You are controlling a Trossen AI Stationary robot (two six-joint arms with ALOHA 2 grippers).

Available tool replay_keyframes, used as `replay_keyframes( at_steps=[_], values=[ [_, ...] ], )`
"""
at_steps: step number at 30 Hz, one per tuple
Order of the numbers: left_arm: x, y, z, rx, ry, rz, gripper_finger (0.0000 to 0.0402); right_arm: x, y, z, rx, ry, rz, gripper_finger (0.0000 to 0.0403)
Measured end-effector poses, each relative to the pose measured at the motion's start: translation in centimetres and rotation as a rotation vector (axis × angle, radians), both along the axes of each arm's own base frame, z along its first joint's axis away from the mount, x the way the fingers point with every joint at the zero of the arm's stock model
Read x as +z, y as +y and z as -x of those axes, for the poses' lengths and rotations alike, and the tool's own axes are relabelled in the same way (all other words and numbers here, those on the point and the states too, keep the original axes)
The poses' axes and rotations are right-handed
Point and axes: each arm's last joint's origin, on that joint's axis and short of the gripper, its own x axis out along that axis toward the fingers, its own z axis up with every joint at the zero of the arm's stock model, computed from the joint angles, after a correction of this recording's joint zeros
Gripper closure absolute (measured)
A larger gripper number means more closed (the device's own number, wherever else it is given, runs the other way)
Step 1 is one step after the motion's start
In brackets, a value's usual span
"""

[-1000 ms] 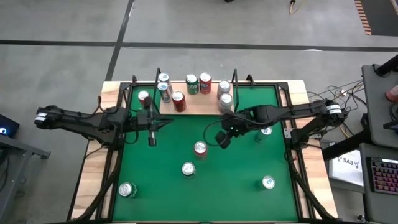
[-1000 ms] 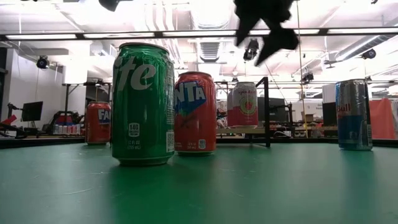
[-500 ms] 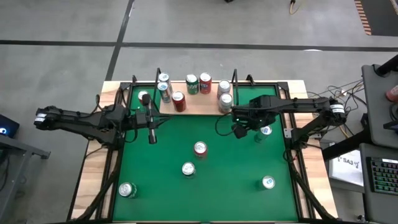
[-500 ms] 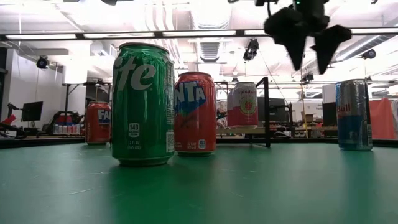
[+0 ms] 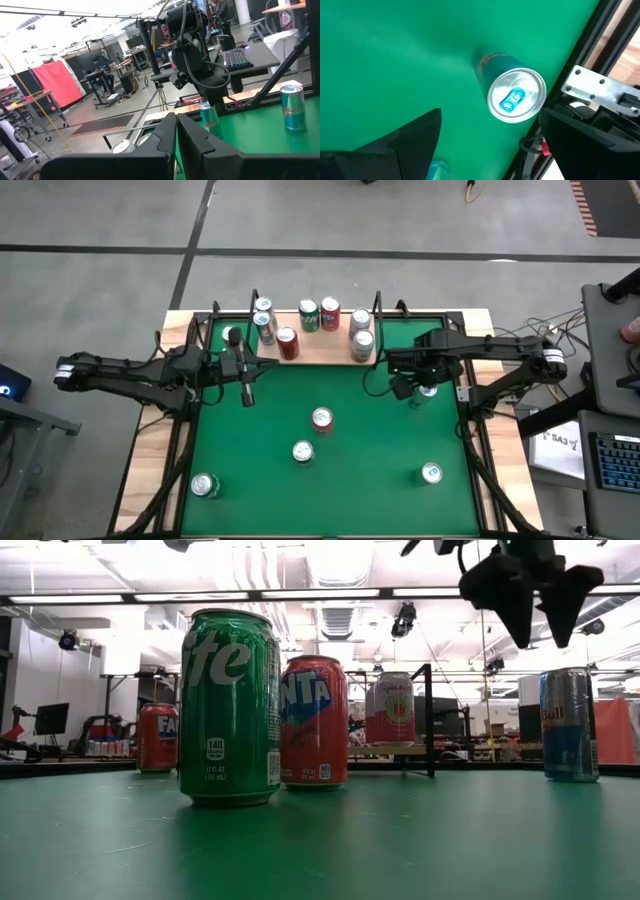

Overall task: Pick and place cans onto a shelf
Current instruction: Put the top blue silver soda can on the shelf aligned with the other blue silver soda can

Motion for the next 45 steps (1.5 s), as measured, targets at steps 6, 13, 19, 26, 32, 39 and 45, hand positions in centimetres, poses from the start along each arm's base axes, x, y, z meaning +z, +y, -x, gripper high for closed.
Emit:
replay_keyframes(
  at_steps=[6, 13, 19, 26, 32, 39, 45],
  values=[
    [0.0, 0.0, 0.0, 0.001, -0.002, 0.0, 0.0402, -0.9, 0.0, 0.5, 0.005, 0.034, 0.006, 0.0076],
    [0.1, 0.0, 0.0, 0.002, -0.004, 0.0, 0.0402, -1.6, 0.1, 1.5, 0.005, 0.051, 0.009, 0.0076],
    [0.1, 0.0, 0.0, 0.002, -0.011, 0.0, 0.0402, -2.8, -0.1, 2.1, -0.006, 0.042, 0.017, 0.0076],
    [0.2, 0.0, 0.1, 0.002, -0.017, 0.001, 0.0402, -4.6, -0.8, 2.5, -0.011, 0.024, 0.026, 0.0076],
    [0.2, 0.0, 0.1, 0.002, -0.021, 0.001, 0.0402, -6.2, -1.2, 2.5, 0.008, 0.005, 0.024, 0.0076],
    [0.2, 0.0, 0.1, 0.003, -0.022, 0.001, 0.0402, -7.0, -1.2, 2.5, -0.005, -0.008, 0.01, 0.0086],
    [0.2, 0.0, 0.1, 0.002, -0.021, 0.001, 0.0402, -7.1, -1.1, 2.5, -0.017, -0.007, -0.002, 0.0161]
  ],
)
